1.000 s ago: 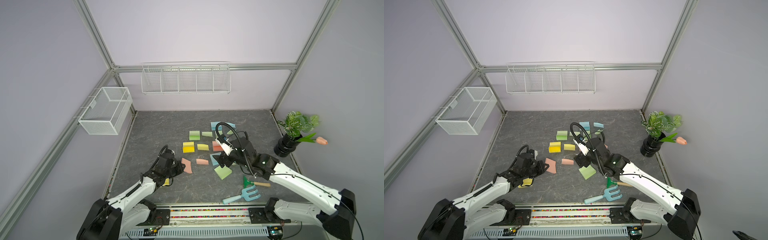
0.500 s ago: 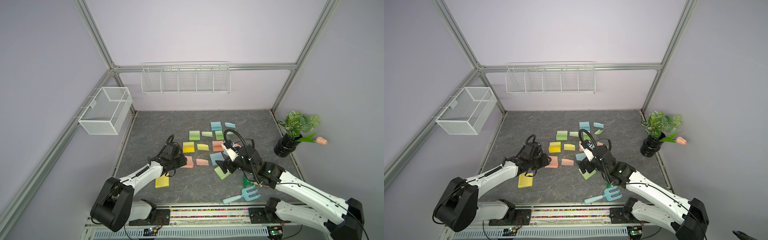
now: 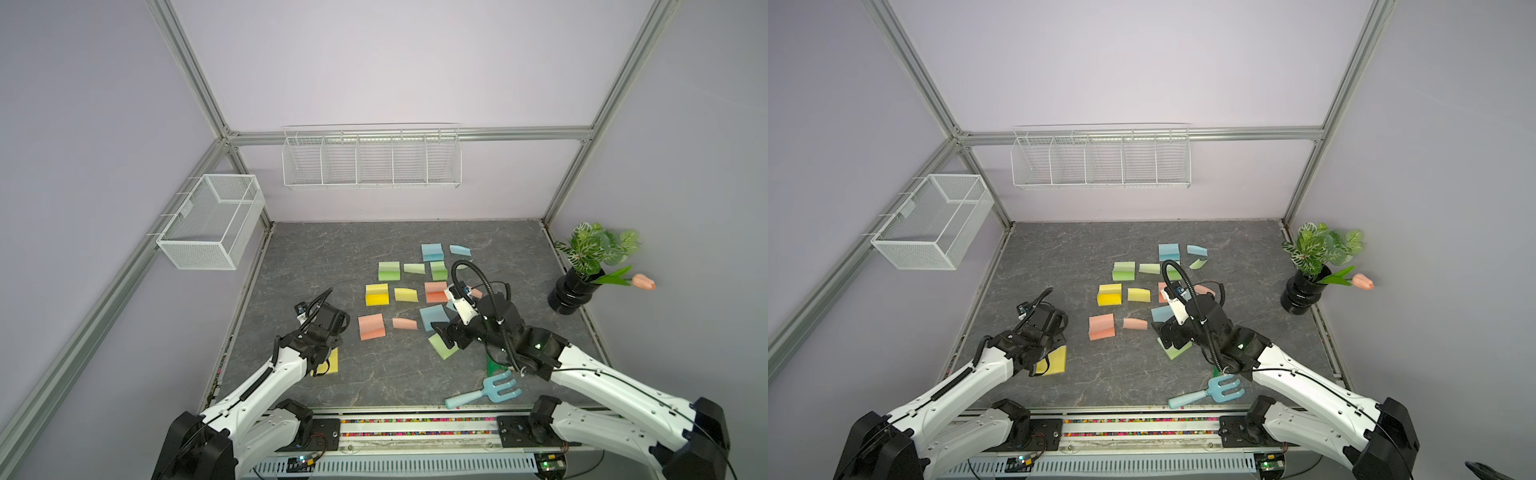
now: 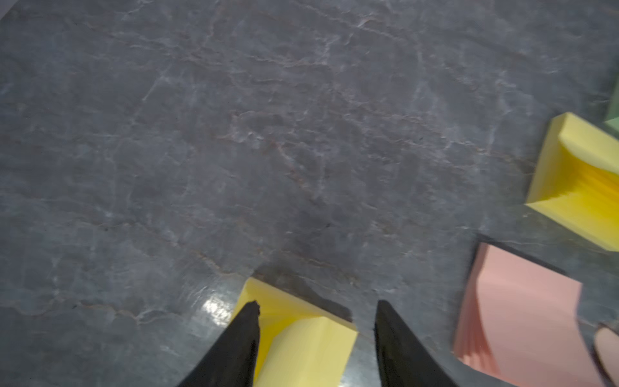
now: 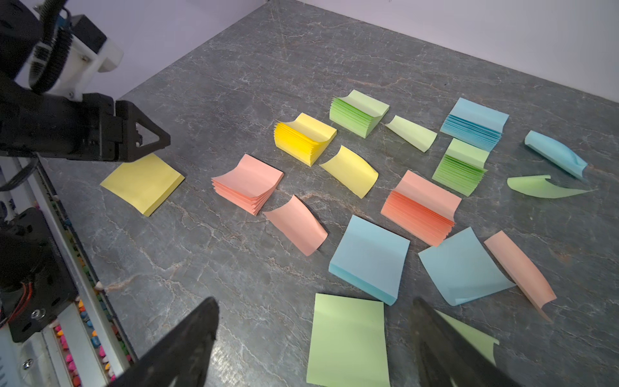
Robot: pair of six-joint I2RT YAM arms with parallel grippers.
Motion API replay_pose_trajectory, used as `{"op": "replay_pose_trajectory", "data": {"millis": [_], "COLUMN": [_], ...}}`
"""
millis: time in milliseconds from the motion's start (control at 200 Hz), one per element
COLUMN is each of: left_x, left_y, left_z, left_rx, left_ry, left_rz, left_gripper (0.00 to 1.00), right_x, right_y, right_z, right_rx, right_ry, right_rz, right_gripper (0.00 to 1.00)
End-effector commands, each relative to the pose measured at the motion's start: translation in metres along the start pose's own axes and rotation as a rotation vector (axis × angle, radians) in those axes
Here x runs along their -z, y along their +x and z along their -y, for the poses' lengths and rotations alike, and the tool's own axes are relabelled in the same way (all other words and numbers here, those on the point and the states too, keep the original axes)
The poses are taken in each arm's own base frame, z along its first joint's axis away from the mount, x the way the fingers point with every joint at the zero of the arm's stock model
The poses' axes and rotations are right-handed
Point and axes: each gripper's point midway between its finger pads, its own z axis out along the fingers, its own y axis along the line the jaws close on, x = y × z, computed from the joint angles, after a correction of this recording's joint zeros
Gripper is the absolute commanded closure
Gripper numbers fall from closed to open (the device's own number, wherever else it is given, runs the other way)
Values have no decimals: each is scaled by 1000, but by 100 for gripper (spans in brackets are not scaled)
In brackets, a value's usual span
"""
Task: Tear off pages from different memo pads
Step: Move the memo pad to the center of the board.
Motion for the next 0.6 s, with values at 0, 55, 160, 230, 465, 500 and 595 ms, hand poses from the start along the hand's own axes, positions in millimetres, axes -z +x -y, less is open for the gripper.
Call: {"op": "replay_pose_trajectory", "data": {"millis": [0,55,160,230,465,500,595], "left_x": [1,1,-3,-9,-14,-10,-2], "left_y": [-6,-6,1,14,62,67,88], "left_z": [-16,-17,-16,-7,22,27,46], "left_rx": [29,25,24,16,13,13,74], "left_ry": [-69,-76,-81,-45,89,114,209], "left_rz": [45,47,10,-57,-176,-174,-209], "left_gripper": [43,43,43,44,50,50,50], "right_x": [-6,-8,-10,-9,-3,-3,-5], "right_y": [3,4,6,5,2,2,5], "right_z": [-9,-11,-15,-16,-15,-15,-13], "right_rx": [-38,-45,-49,-52,-51,-53,-59], "right_ry": [-54,-65,-87,-91,-87,-84,-74], "right_rz": [-2,-11,-28,-25,-8,-6,-13], "right_gripper": [11,11,11,11,11,11,11]}}
